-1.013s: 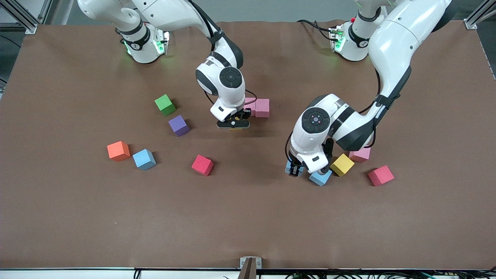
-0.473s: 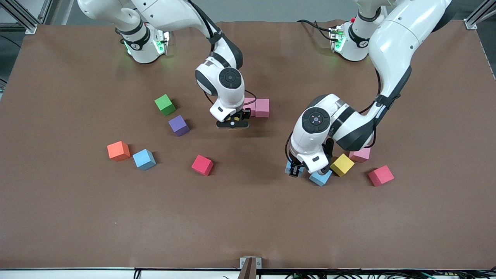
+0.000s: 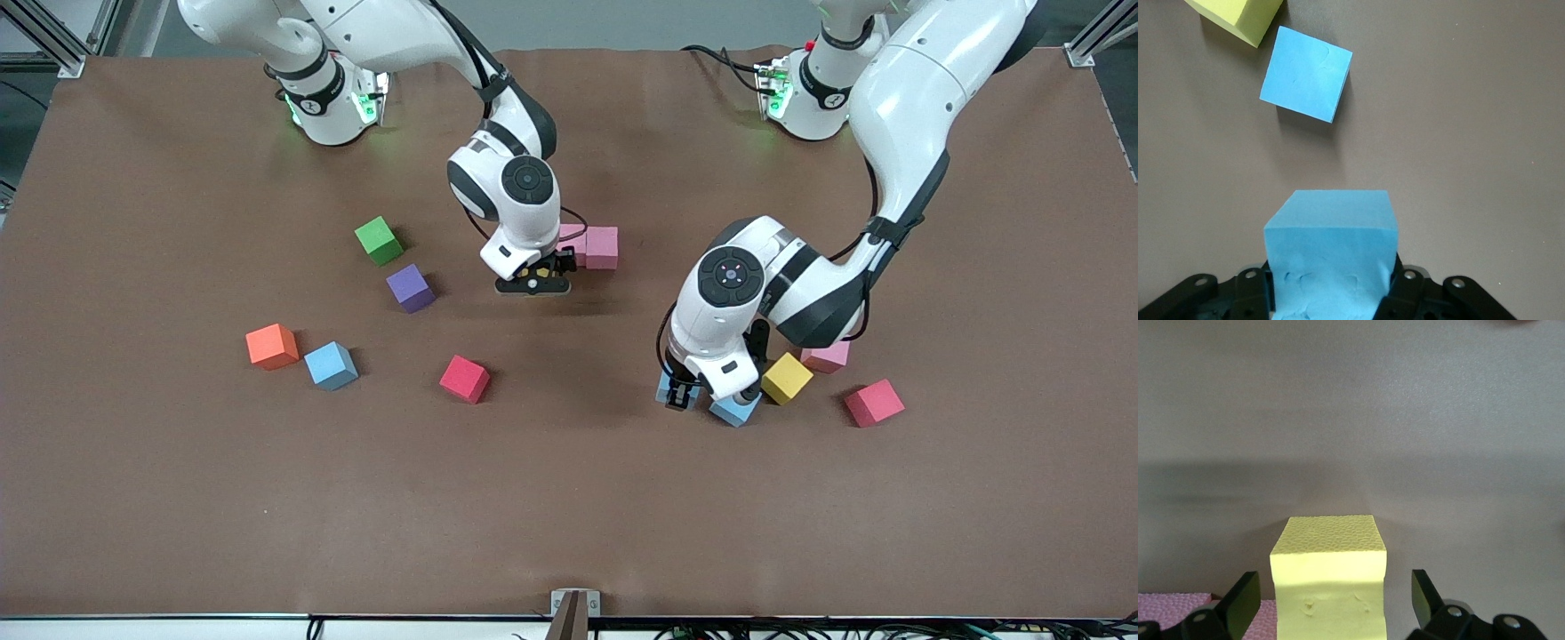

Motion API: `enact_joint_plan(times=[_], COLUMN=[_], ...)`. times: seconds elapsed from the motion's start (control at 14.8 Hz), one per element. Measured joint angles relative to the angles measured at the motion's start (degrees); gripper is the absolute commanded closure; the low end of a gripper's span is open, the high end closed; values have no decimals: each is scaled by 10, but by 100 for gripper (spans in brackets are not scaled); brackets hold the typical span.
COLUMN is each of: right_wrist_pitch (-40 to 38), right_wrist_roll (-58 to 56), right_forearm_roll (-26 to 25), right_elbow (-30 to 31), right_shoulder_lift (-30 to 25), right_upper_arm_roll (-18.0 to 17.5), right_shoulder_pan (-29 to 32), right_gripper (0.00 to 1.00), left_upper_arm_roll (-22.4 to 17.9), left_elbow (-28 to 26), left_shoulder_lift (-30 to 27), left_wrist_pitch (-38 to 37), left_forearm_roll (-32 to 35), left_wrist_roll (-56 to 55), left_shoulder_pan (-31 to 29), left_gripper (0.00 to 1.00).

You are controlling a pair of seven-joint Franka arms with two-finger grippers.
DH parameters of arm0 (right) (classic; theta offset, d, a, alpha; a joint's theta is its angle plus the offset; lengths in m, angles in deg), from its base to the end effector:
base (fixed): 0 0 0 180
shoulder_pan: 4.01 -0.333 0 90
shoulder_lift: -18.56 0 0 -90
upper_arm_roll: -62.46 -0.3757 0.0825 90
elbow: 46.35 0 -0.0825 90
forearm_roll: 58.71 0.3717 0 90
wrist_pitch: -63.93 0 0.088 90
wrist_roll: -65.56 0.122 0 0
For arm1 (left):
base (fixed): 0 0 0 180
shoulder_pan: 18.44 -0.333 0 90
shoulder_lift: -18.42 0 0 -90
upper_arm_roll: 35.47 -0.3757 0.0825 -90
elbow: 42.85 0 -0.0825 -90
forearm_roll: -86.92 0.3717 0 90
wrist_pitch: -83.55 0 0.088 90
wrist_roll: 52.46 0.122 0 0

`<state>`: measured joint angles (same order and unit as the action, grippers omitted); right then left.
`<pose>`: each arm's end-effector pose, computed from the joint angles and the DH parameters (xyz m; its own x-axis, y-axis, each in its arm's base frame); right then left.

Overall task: Arrange 11 blocks into digit 3
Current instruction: 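Lower the yellow cube beside the purple cube and open the right gripper, then reach the right gripper to the purple cube beside the green cube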

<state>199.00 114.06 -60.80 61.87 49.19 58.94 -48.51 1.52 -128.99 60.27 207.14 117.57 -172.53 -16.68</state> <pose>0.4372 0.4796 0.2617 0.9988 0.0097 -0.0482 0.0118 -0.9990 0.0436 0.6516 -0.3544 0.3401 0.2869 0.9580 0.0033 0.9533 -0.2858 0.0977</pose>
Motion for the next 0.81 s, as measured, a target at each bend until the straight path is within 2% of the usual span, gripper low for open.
enact_joint_plan(times=[0.34, 0.54, 0.81], right_wrist_pitch=[-37, -80, -165], right_wrist_roll=[0, 0, 0], right_forearm_roll=[0, 15, 32], right_elbow=[-15, -17, -16], right_shoulder_lift=[-21, -60, -129], right_upper_arm_roll=[0, 0, 3], right_shoulder_pan=[2, 22, 78], right_gripper=[0, 0, 0], left_upper_arm_roll=[0, 0, 0], left_elbow=[0, 0, 0], left_shoulder_lift=[0, 0, 1], left_wrist_pitch=[0, 0, 0], left_forearm_roll=[0, 0, 0], left_wrist_roll=[0, 0, 0], left_shoulder_pan=[2, 2, 2], left_gripper=[44, 44, 44])
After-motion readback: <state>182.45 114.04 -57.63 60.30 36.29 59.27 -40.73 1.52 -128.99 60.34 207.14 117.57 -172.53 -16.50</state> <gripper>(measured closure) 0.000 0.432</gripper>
